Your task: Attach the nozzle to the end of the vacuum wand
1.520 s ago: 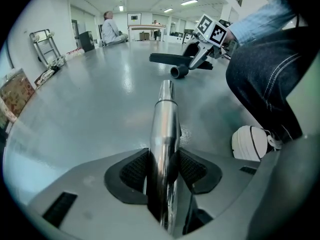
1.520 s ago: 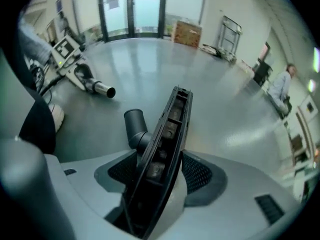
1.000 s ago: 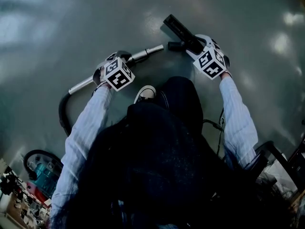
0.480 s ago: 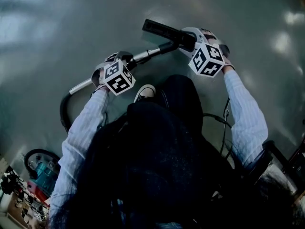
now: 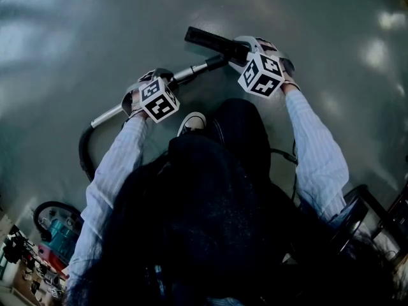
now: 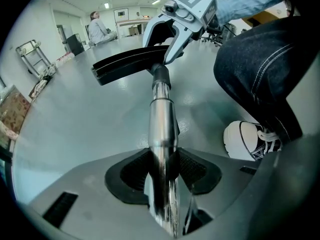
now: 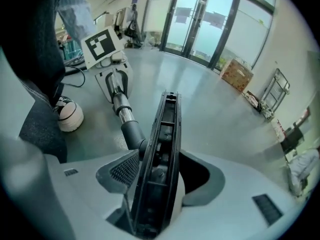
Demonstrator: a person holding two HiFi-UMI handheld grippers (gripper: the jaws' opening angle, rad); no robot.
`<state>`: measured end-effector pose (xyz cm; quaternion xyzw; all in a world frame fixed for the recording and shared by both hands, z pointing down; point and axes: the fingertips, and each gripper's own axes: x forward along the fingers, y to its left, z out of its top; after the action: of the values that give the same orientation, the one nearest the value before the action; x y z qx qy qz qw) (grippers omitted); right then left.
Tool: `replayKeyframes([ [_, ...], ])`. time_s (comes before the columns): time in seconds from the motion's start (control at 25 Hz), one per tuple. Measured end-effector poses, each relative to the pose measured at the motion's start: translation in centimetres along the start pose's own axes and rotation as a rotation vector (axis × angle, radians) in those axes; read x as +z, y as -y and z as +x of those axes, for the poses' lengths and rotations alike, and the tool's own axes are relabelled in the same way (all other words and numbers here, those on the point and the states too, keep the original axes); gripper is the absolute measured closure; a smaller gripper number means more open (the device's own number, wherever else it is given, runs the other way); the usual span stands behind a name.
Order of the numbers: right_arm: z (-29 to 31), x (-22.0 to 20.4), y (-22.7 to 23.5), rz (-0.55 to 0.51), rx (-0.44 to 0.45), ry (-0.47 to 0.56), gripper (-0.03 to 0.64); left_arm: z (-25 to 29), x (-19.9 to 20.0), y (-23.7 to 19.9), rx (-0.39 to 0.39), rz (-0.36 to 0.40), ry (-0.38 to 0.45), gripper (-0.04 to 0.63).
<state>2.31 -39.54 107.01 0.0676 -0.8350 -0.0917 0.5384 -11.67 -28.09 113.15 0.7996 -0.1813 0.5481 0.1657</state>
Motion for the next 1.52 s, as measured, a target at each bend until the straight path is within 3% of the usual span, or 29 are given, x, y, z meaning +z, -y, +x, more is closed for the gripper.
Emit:
replayKeyframes([
  [0.36,2.3,-1.0,0.1,0.052,0.004,-0.07,0.357,1.5,-0.4,-0.4,-0.027,-0.025,-0.018,0.423],
  [0.56,2.2,-1.5,0.0,0.114,0.005,-0.088,0.357,1.8,-0.3,0.0,-0.101,-0.127,0.025,0.422],
  [0.8,0.1,-2.3,0.1,0.19,-0.047,-0.079,0.356,-0.5,-0.9,-0.6,0.0,-0.151,0.065,0.42],
  [1.04,-5.2,-0.3,-0.1,0.457,-0.113,0.124,0.357,-5.6,1.5,-1.7,0.082,-0.392,0.305,0.42],
  [1.32,-9.9,2.1,-2.7,0.748,-0.14,0.374,0.357,-11.5,5.4,-0.8,0.04,-0.731,0.692,0.427],
  [1.4,-10.7,2.5,-3.6,0.786,-0.15,0.412,0.359,-13.2,6.2,-0.6,0.043,-0.781,0.773,0.455],
  [1.52,-11.1,3.2,-4.7,0.818,-0.159,0.435,0.373,-15.4,6.9,-0.9,0.057,-0.825,0.86,0.551],
])
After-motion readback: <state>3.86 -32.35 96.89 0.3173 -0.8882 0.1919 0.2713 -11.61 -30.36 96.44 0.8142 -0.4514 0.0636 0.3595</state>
